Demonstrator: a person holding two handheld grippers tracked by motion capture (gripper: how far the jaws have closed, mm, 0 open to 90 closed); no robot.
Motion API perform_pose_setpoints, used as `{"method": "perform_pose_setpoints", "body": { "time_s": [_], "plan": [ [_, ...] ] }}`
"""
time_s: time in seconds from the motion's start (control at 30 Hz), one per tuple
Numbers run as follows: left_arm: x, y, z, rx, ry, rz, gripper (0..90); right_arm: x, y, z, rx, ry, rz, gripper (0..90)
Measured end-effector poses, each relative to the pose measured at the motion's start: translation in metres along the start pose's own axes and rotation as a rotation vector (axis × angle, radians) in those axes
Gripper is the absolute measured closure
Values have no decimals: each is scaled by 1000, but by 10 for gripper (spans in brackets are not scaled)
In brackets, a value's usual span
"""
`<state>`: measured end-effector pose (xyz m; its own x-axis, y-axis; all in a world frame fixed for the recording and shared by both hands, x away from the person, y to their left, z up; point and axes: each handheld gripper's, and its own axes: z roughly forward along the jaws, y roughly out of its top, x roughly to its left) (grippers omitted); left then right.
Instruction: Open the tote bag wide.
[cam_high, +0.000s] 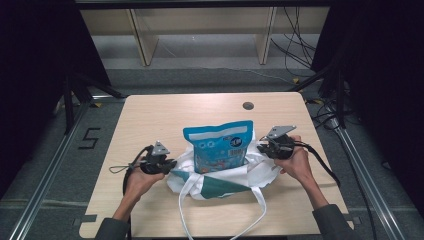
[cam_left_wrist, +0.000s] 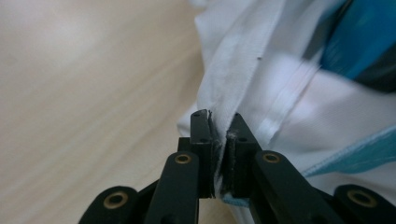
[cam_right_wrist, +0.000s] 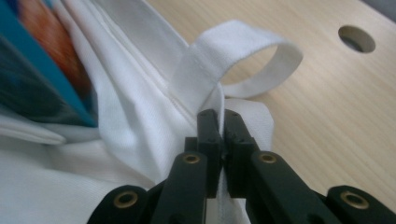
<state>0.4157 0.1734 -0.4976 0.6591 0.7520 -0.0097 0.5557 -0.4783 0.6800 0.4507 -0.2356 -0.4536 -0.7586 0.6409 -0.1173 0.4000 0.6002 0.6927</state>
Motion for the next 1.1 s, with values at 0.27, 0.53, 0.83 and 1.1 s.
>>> {"method": "perform_pose_setpoints", "body": {
  "time_s": [0.27,0.53,0.83,1.1],
  "plan": [
    [17,14,23,-37,67,-9,834,-9,-8,29,24,-51,6,883],
    [27,22,20,-108,80,-116,681,-14,-7,33,40,-59,55,875],
    [3,38,-47,-210,25,-86,551,-16,3,-7,-69,-13,148,680],
    [-44,39,-57,-260,-69,43,486,20,17,-51,-158,144,64,592]
  ]
}}
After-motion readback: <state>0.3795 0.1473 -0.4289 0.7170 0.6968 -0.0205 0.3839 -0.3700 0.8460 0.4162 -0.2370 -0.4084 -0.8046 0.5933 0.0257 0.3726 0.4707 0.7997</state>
